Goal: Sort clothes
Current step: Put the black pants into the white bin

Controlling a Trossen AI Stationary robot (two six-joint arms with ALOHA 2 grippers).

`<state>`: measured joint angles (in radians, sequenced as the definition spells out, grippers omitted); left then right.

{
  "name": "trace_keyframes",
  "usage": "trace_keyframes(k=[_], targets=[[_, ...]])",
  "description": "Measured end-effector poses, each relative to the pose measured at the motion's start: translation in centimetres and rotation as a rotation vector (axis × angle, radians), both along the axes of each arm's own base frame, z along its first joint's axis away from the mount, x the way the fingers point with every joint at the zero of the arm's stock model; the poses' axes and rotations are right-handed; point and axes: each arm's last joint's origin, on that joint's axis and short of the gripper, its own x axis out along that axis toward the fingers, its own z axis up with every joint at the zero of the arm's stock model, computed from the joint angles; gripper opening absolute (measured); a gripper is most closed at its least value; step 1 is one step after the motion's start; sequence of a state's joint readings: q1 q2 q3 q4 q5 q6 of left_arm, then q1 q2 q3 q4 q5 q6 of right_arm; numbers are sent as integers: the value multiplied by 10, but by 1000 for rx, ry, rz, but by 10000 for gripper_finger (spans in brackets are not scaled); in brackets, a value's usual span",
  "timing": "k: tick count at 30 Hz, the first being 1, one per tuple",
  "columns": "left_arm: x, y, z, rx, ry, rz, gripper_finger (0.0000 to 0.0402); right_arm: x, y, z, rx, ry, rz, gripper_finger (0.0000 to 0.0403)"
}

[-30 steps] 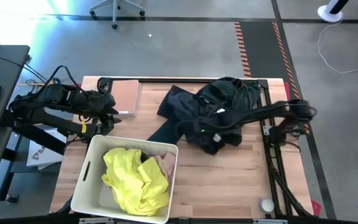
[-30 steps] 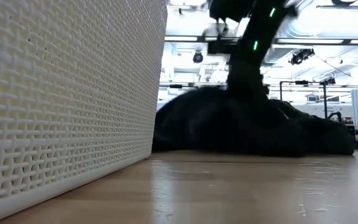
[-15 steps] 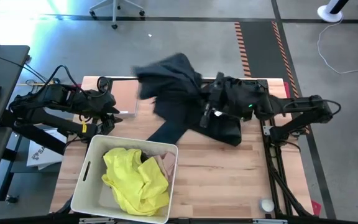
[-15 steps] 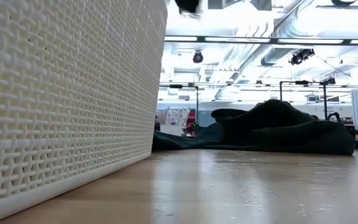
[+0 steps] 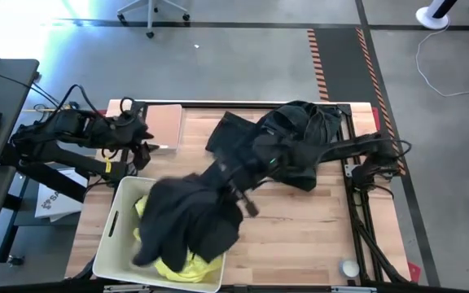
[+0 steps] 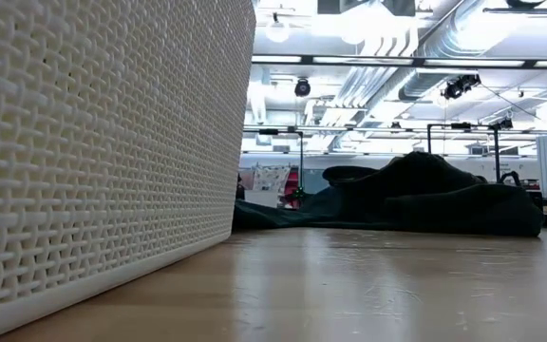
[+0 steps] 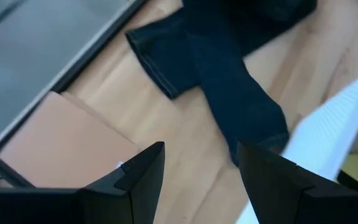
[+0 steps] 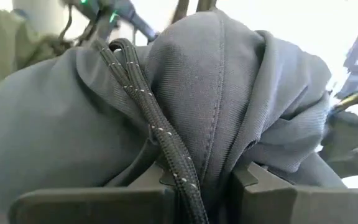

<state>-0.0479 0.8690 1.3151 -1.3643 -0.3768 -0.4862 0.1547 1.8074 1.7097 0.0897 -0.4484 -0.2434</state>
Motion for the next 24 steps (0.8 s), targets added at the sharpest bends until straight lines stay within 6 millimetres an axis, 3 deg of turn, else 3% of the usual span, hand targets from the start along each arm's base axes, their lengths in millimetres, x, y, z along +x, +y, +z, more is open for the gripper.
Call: trace_keyframes(k=[5, 10, 19, 24], targets=[[-10, 1, 3, 22, -38, 30, 197, 39, 4, -40, 82, -9, -106, 41], [-15, 2, 4, 9, -67, 48, 197, 72, 9, -76, 176, -44, -102, 41], [-13, 2, 6, 4, -88, 50, 197, 113, 17, -106, 47, 322, -120, 88], [-10, 1, 9, -25, -137, 28, 197, 115, 17, -97, 3, 443, -159, 105]])
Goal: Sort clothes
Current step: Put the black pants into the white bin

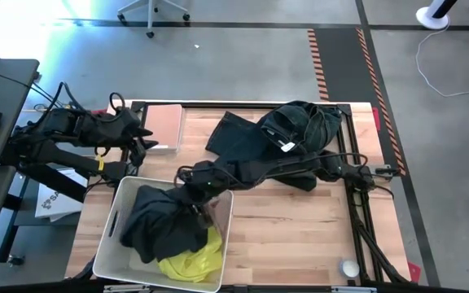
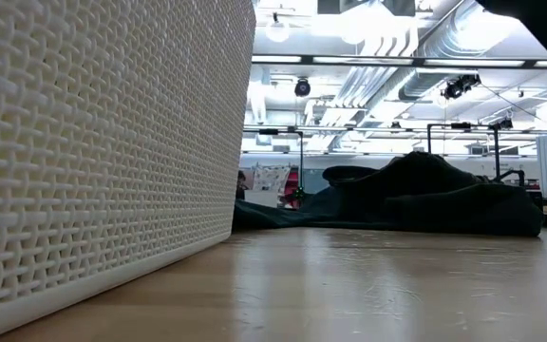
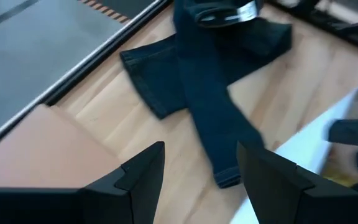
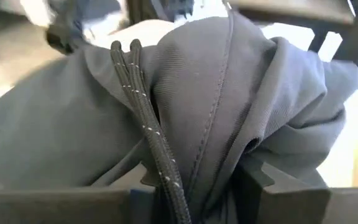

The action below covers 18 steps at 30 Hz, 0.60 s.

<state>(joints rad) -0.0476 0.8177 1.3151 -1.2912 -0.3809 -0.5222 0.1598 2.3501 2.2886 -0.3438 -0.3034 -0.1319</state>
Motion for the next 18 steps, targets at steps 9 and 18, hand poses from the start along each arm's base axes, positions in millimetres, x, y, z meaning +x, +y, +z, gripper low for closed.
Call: trace_keyframes(k=[9, 18], targets=[[22, -15, 27, 23, -306, -367, 197, -29, 2, 36, -57, 114, -57, 128], [50, -45, 40, 111, -449, -588, 197, -75, 53, 63, -279, 158, -201, 129]])
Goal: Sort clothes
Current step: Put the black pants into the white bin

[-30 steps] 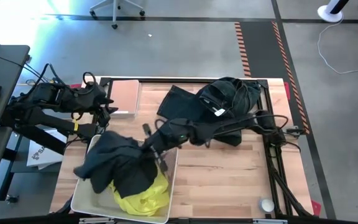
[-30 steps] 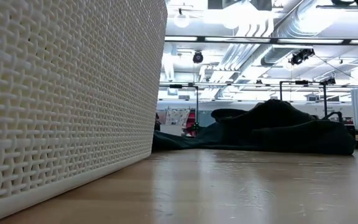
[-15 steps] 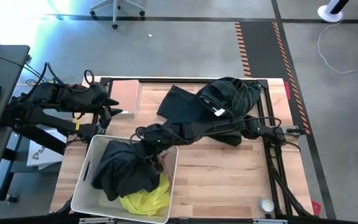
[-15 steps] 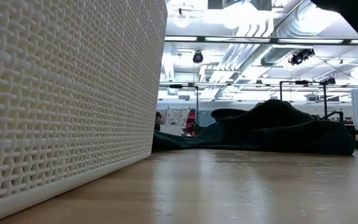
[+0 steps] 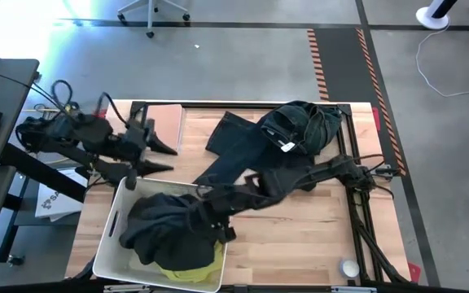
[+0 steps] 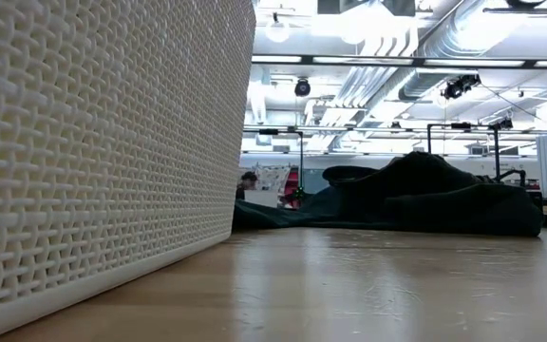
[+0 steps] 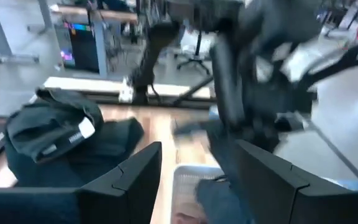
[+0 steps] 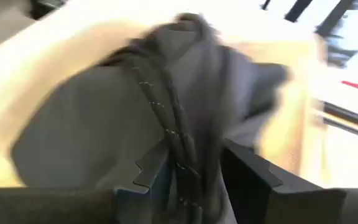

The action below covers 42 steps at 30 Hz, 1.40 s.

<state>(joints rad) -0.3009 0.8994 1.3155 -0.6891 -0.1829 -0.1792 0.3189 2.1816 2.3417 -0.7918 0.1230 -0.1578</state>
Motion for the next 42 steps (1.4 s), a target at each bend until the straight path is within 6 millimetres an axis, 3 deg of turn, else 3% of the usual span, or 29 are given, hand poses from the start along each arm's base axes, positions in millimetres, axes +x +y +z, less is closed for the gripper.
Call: trace_keyframes(k=[4, 9, 15, 22, 28, 31, 37, 42], targets=[[17, -18, -11, 17, 81, -11, 197, -23, 9, 16, -123, -3, -110, 129], [35, -45, -29, 22, 204, -66, 197, -51, 19, 23, -201, 82, -168, 129], [44, -68, -61, -21, 470, -44, 197, -95, 21, 36, -281, 151, -395, 129], [56, -88, -129, -83, 771, -32, 197, -134, 31, 41, -386, 40, -690, 130], [53, -91, -187, -171, 1003, 44, 197, -143, 47, 39, -398, 23, -653, 130], [53, -91, -205, -209, 1010, 41, 197, -146, 52, 39, -397, 18, -640, 130], [56, -93, -222, -257, 940, -16, 197, -154, 62, 40, -414, 9, -601, 130], [55, -92, -200, -249, 861, -78, 197, -166, 63, 51, -412, -6, -564, 130]])
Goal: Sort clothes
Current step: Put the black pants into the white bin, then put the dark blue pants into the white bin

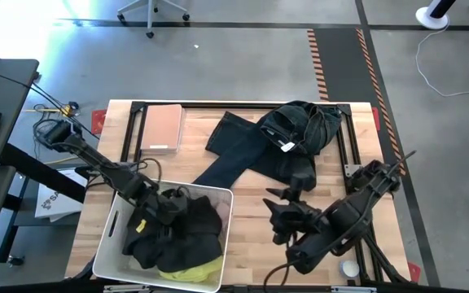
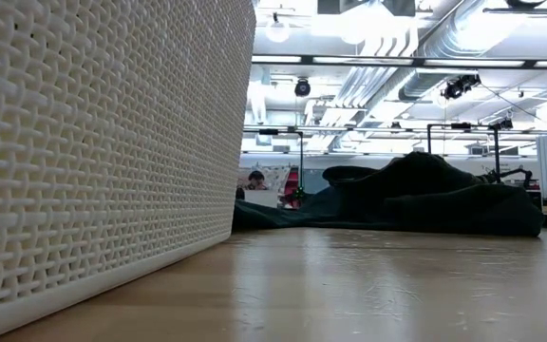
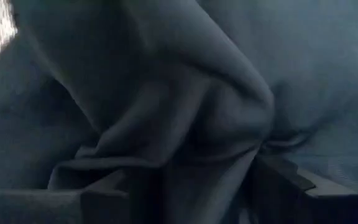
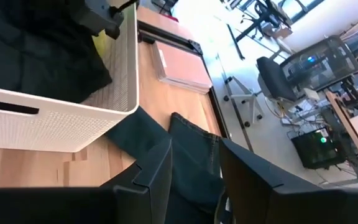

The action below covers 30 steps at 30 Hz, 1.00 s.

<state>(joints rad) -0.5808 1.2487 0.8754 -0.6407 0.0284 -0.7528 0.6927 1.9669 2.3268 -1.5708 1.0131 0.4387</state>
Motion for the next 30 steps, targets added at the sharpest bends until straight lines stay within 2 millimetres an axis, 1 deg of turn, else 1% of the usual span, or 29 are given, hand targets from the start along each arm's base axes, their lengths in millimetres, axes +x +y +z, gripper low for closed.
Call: trace_keyframes(k=[3, 7, 9, 11, 13, 15, 18, 22, 26, 30], targets=[[-1, 3, 31, -30, -131, -14, 197, -6, -4, 8, 0, -7, 12, 130], [-10, 12, 72, -11, -331, -17, 197, -13, -12, 18, -6, 8, 39, 130], [-16, 18, 89, 21, -424, -7, 197, -15, -19, 23, -1, 23, 54, 130], [-23, 24, 100, 69, -502, 19, 197, -21, -30, 26, -3, 41, 52, 130], [-29, 30, 106, 139, -557, 67, 197, -29, -48, 27, 14, 51, 22, 130], [-34, 34, 109, 206, -600, 126, 197, -40, -70, 23, 56, 67, -32, 130], [-36, 36, 111, 267, -628, 182, 197, -59, -105, 7, 124, 86, -161, 130], [-35, 36, 110, 327, -636, 188, 197, -81, -148, -19, 181, 66, -334, 130], [-31, 34, 107, 377, -636, 207, 197, -87, -180, -48, 248, 141, -385, 135], [-27, 33, 105, 401, -631, 215, 197, -83, -213, -73, 324, 254, -381, 167]])
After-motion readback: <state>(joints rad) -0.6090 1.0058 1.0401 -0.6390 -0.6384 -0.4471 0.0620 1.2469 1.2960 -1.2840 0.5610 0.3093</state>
